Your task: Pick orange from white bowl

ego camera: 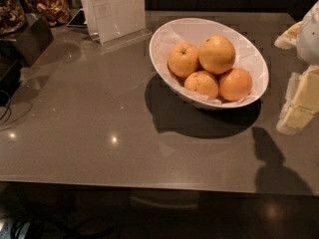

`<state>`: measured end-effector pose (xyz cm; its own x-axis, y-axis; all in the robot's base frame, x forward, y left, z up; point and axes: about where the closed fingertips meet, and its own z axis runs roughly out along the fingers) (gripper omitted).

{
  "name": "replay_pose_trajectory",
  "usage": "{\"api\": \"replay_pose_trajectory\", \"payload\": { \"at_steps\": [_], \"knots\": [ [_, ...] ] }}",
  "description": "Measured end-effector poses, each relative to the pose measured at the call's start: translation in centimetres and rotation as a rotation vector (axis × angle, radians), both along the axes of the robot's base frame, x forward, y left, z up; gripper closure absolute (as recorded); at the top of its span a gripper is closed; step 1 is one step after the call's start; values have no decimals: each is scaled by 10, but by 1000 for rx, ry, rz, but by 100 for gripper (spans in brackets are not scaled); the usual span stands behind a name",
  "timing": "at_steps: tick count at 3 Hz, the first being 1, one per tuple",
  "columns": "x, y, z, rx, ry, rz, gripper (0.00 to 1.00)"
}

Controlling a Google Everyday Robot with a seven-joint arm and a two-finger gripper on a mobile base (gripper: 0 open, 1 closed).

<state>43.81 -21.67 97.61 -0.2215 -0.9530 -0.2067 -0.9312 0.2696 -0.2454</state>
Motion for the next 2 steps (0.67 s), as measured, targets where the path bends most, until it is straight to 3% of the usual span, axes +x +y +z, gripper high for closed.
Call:
{"api": "replay_pose_trajectory", "payload": {
  "at_steps": [2],
  "knots": [
    [4,2,5,18,-12,6,0]
  ]
}}
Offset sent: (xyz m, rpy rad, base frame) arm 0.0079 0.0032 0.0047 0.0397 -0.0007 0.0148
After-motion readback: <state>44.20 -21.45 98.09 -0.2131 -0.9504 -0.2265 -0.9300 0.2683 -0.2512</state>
